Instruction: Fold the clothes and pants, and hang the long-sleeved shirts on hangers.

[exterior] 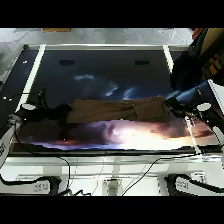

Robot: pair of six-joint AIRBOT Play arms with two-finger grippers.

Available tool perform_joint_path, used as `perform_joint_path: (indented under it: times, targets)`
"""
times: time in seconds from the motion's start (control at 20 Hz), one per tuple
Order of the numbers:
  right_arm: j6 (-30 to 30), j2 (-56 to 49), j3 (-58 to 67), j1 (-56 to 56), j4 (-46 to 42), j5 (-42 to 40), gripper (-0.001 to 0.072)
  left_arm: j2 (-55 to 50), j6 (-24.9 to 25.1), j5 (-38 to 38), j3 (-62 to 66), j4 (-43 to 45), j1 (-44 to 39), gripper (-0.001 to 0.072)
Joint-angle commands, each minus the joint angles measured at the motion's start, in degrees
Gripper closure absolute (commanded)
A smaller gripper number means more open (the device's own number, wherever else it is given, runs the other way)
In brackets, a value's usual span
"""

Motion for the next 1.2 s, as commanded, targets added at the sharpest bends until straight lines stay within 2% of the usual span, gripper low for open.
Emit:
perform_joint_path:
  times: [0.0, 0.1, 0.15, 0.2, 0.35, 0.4, 0.45, 0.5, 0.55, 0.6, 0.75, 0.9, 1.0, 1.15]
  targets:
    - [-2.4, 0.0, 0.0, -0.2, -0.7, 5.7, 0.0036, -3.4, -0.9, -4.2, 0.4, 2.1, -1.0, 0.0013]
    - [-5.8, 0.0, 0.0, -0.2, -0.7, 8.3, 0.0036, -4.5, 1.6, -4.1, 1.2, 2.1, -3.6, 0.0016]
    - [-6.7, 0.0, 0.0, -0.2, -0.6, 9.4, 0.0036, -4.7, 2.6, -4.0, 1.6, 2.1, -4.9, 0.0061]
    - [-7.9, 0.0, 0.0, -0.2, -0.1, 10.5, 0.0036, -4.8, 3.2, -3.5, 2.0, 2.1, -6.4, 0.0144]
    - [-12.2, 0.0, 0.1, 0.6, 3.3, 12.6, 0.0037, -4.8, 3.5, 1.2, 3.1, 2.1, -10.8, 0.0484]
    - [-13.4, 0.0, 0.7, 1.8, 3.6, 13.0, 0.0039, -4.7, 3.6, 1.9, 3.4, 2.1, -12.1, 0.0698]
    - [-14.1, 0.0, 1.8, 3.4, 3.6, 13.3, 0.0078, -4.6, 3.3, 1.7, 3.8, 1.9, -13.0, 0.069]
    - [-14.5, 0.0, 3.2, 5.1, 3.6, 13.3, 0.0248, -4.0, 3.3, 0.3, 4.4, 2.0, -13.5, 0.069]
    - [-14.5, 0.0, 5.2, 7.3, 3.6, 13.3, 0.0499, -2.9, 3.3, -1.5, 5.0, 2.2, -13.6, 0.0691]
    - [-14.5, 0.0, 7.3, 9.4, 3.6, 13.3, 0.069, -1.1, 3.3, -3.4, 5.6, 2.2, -13.0, 0.0691]
    - [-13.4, 0.0, 13.9, 16.7, 3.6, 10.7, 0.0694, 7.3, 3.0, -8.0, 6.5, 3.9, -10.1, 0.0692]
    - [-8.5, -0.5, 16.6, 24.5, 3.2, 2.3, 0.0695, 18.9, -1.8, -12.4, 6.5, 12.2, -7.4, 0.0692]
    - [-4.9, -2.6, 17.2, 29.5, 3.3, -0.5, 0.0695, 26.6, -2.8, -13.2, 6.5, 16.9, -6.0, 0.0692]
    - [-0.1, -9.4, 19.3, 39.2, 5.0, -2.0, 0.0695, 35.5, -3.2, -13.1, 6.5, 17.7, -5.2, 0.0691]
